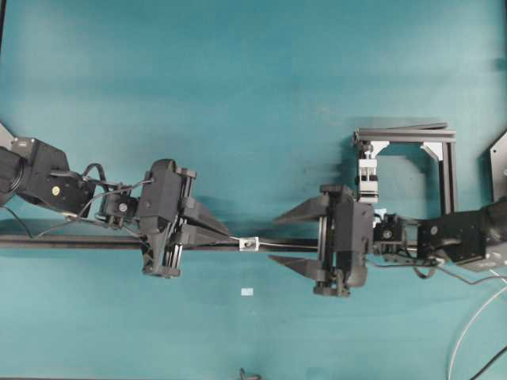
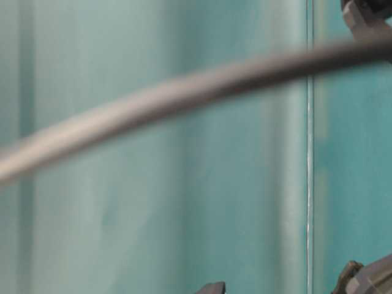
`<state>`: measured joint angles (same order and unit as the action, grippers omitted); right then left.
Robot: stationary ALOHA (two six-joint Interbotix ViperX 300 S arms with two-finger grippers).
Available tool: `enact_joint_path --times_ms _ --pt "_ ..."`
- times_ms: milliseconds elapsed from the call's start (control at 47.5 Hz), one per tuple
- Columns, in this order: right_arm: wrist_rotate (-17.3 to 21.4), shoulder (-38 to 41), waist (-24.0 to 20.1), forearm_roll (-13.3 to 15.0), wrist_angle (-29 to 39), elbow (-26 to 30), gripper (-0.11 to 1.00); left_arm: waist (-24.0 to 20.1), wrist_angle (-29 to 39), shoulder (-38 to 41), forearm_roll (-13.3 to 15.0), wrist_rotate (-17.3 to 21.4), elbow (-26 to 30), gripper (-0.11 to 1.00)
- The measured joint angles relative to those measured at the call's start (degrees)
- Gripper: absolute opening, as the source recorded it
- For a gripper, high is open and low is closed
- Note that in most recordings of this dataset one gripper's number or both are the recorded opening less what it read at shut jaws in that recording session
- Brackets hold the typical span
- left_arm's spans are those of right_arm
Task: Insert the wire through the hole in the metal fitting marked with a red label.
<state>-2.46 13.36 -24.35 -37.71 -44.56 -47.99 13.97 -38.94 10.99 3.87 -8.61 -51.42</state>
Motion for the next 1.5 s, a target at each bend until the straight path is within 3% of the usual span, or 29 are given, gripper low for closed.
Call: enact_joint_path --times_ms 442,990,1496 --pt "0.0 -3.43 0.0 -0.09 2.46 -2.9 0.84 0.0 4.04 -6.33 0.09 -0.09 -4.92 -0.1" --pt "0.0 -3.52 0.09 0.0 2.46 -3.34 0.83 0.0 10.46 -15.56 0.09 -2.81 -11.78 -0.1" --pt "0.09 -3.52 0.09 0.0 2.55 -3.52 0.83 0.88 13.18 -22.15 -0.09 -3.08 -16.96 -0.1"
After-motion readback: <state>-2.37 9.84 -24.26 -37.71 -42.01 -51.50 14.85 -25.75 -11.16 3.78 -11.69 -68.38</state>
